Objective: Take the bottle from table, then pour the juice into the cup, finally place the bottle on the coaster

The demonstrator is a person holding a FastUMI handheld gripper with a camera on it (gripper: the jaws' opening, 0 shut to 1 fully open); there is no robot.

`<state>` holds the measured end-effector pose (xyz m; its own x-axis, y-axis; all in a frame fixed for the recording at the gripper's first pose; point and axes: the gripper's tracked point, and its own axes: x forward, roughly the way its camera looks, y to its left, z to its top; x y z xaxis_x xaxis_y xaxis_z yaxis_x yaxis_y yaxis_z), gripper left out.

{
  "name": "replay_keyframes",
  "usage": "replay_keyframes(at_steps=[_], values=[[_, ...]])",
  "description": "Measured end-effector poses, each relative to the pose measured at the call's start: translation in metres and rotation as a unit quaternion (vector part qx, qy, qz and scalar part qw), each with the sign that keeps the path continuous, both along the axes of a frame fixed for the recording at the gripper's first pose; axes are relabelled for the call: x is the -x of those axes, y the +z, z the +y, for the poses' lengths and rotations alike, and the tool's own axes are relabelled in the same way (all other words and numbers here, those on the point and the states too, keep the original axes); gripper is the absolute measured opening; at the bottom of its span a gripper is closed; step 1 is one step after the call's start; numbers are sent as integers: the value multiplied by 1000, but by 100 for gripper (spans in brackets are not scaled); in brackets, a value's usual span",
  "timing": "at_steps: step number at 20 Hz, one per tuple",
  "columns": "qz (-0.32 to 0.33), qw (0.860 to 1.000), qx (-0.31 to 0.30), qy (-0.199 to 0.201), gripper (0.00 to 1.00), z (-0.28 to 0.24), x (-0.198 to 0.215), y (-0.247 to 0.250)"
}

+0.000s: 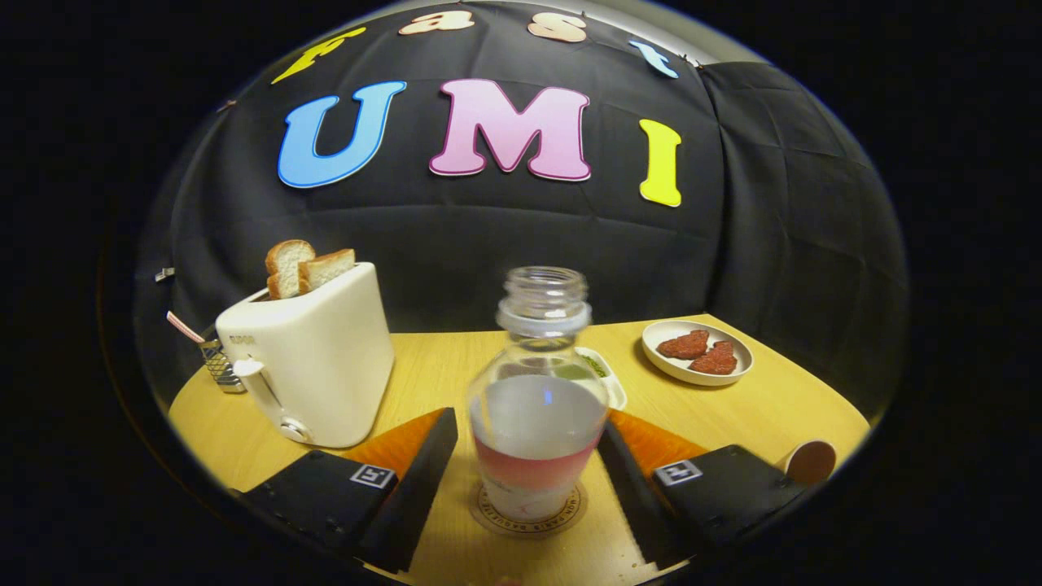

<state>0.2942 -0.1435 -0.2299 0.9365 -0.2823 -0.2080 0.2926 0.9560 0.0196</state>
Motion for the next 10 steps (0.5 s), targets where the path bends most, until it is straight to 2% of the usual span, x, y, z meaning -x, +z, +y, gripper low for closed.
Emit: replay_keyframes(at_steps=[1,6,10], values=[[5,1000,4,-6,98,-3,2,-2],[32,999,20,-4,98,-3,27,0],[45,998,42,1,98,-1,63,7]])
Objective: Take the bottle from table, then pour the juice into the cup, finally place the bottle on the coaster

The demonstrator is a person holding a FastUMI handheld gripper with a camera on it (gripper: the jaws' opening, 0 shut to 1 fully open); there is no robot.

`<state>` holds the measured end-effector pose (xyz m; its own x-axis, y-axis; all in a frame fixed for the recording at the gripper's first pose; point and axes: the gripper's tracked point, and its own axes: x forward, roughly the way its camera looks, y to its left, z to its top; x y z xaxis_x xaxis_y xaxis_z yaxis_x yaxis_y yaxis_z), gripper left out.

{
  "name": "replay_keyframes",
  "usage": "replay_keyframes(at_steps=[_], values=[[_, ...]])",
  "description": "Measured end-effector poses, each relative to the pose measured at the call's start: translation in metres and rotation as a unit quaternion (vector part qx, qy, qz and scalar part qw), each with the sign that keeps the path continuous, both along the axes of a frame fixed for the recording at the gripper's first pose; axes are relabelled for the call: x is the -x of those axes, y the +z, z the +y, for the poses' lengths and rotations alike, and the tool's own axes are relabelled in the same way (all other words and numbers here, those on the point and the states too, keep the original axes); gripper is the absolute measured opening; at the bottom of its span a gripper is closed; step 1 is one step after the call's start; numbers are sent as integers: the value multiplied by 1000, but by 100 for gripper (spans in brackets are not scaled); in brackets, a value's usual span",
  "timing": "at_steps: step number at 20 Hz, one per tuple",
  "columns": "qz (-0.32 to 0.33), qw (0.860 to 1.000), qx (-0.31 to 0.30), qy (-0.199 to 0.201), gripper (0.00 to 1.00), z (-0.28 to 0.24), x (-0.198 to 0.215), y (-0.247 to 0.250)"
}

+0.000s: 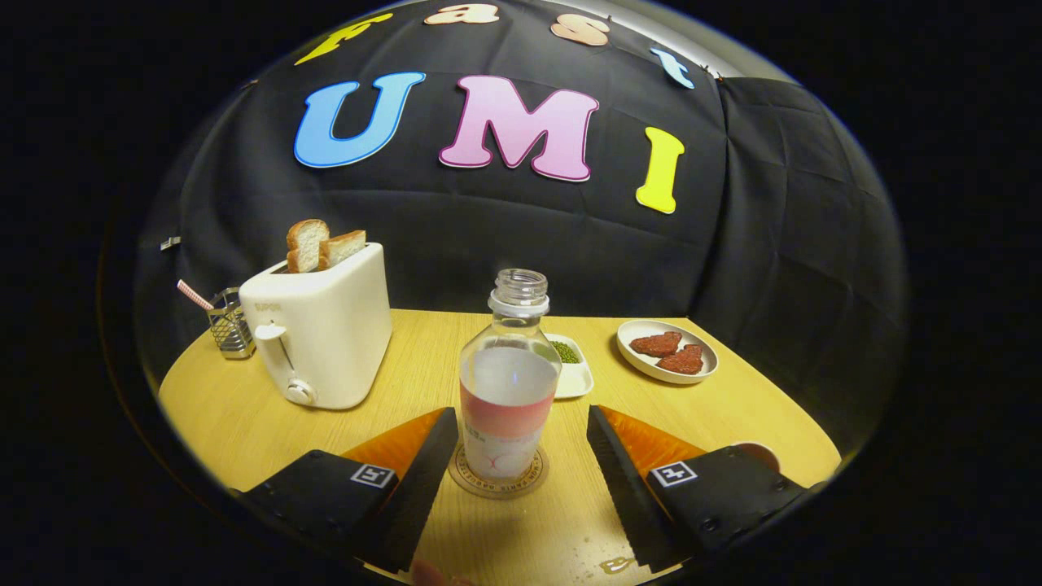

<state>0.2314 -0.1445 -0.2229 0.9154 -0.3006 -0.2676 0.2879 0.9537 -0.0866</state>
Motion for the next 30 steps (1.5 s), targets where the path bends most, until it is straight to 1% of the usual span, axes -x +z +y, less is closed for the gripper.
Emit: replay_keyframes(at_steps=[4,5,7,10,12,16,19,24,28,30], values=[[-14,1000,6,16,98,19,38,27],[-29,999,9,25,98,29,47,42],[-51,998,17,27,97,39,67,69],[-93,995,21,40,97,68,93,114],[-106,993,30,49,97,88,107,134],[-114,990,20,74,97,130,131,152],[-110,992,8,67,97,143,156,152],[-113,992,15,51,97,149,202,169],[-122,991,8,46,97,157,226,182],[-124,991,9,54,97,167,230,186]])
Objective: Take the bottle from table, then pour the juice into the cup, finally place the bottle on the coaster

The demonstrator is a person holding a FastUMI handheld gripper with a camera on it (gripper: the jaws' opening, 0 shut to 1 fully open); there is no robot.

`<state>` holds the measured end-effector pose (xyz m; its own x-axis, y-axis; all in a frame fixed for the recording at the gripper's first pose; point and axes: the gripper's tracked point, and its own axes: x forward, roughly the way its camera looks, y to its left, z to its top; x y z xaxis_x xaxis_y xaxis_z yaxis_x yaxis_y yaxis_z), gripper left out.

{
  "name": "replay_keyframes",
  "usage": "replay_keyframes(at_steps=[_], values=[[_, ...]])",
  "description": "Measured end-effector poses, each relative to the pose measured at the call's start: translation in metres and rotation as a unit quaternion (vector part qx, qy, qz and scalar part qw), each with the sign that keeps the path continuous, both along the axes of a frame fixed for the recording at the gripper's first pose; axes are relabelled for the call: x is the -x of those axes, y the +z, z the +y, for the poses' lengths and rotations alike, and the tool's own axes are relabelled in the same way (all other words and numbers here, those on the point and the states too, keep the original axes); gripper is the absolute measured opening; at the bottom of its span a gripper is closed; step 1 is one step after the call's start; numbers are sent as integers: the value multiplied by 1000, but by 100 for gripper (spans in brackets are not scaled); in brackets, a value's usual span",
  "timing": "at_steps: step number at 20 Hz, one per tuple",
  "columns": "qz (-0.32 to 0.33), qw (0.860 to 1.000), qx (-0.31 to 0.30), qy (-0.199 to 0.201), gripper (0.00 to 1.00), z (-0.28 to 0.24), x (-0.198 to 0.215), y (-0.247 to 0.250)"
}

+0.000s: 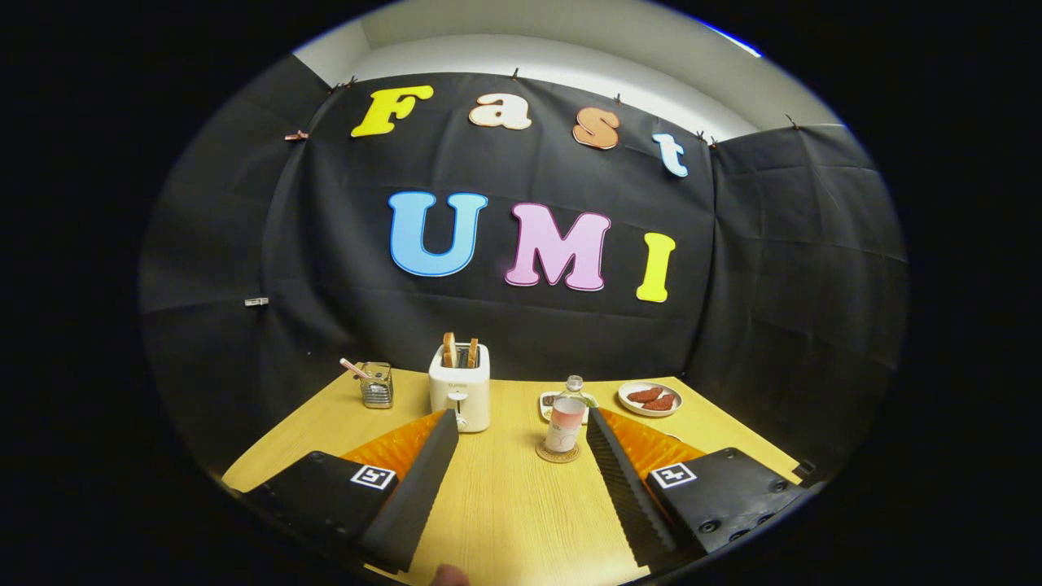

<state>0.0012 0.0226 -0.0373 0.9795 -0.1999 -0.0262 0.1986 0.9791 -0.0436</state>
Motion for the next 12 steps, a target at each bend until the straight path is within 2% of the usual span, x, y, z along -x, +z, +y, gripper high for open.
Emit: replay_keyframes(at_steps=[6,12], values=[[1,1000,-12,27,97,21,-8,-4],[-12,1000,-22,-5,97,-2,-20,11]])
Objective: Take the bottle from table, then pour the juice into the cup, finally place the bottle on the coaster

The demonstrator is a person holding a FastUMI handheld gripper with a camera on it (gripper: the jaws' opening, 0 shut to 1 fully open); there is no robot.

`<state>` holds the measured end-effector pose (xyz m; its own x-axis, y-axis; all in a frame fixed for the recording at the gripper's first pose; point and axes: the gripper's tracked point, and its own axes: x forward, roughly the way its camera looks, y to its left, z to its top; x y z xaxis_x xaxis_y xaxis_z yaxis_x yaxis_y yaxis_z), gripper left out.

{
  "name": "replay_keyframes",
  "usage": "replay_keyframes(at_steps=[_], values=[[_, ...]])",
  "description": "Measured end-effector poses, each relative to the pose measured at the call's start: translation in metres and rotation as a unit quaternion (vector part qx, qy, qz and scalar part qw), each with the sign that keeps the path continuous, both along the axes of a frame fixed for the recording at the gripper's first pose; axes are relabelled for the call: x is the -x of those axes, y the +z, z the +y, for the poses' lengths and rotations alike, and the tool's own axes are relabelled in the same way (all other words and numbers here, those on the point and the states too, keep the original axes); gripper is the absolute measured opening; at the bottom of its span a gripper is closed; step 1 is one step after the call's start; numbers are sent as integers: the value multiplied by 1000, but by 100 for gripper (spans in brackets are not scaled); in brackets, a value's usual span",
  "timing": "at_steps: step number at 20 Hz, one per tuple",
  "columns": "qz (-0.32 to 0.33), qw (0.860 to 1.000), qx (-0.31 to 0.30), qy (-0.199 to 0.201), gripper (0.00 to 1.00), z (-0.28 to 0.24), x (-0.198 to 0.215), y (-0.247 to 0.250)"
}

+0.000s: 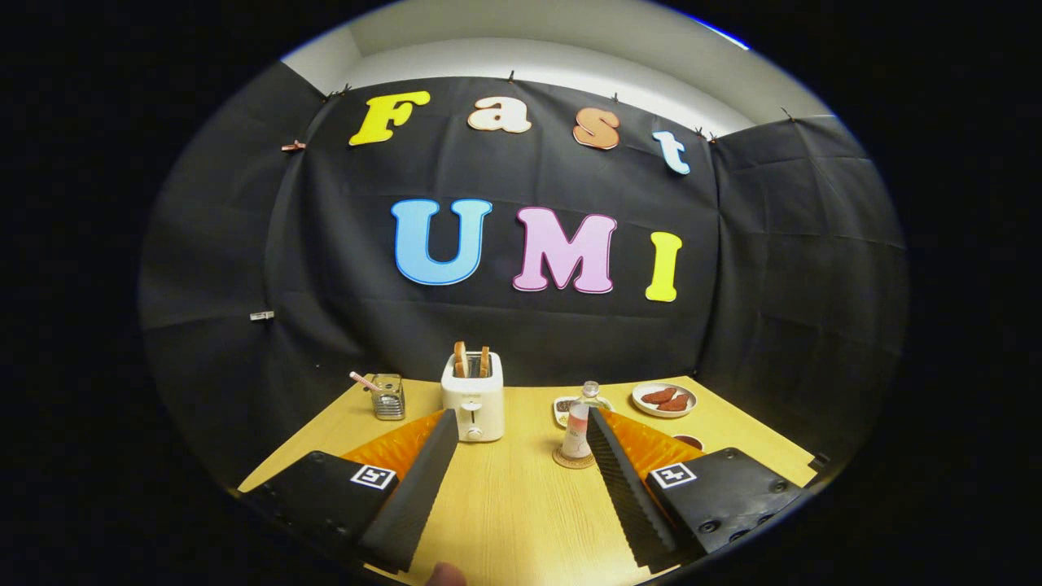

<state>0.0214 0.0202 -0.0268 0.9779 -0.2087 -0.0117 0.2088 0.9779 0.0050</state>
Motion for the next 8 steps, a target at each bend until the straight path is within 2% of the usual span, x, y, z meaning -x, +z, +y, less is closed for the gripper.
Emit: replay_keyframes(at_steps=[5,8], values=[[15,999,19,-26,97,-26,-6,-6],[19,999,29,-26,97,-28,-10,-9]])
